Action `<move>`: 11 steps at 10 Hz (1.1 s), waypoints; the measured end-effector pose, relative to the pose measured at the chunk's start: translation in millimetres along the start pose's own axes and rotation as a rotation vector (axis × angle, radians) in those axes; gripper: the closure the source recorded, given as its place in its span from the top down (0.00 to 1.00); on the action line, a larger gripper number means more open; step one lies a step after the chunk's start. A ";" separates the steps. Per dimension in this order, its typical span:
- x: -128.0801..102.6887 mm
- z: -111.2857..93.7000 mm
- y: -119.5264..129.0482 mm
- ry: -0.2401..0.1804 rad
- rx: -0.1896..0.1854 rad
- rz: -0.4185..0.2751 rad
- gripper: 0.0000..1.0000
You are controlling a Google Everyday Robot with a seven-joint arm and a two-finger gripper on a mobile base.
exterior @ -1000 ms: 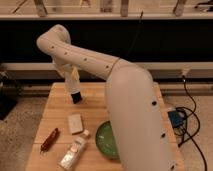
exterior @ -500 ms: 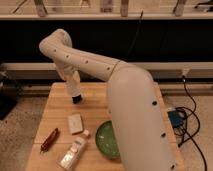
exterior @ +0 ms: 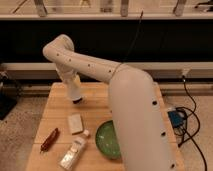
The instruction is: Place the ceramic cup over the eraser
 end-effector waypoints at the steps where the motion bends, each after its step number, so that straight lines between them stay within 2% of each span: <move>1: -0.9 6.4 2.8 -0.001 0.000 0.004 0.01; 4: -6.4 20.0 5.3 -0.003 0.009 0.007 0.01; 5: -7.5 24.3 6.3 -0.003 0.014 0.008 0.06; 7: -9.7 30.8 6.7 0.000 0.023 0.007 0.23; 11: -13.2 44.7 6.4 0.006 0.033 0.002 0.64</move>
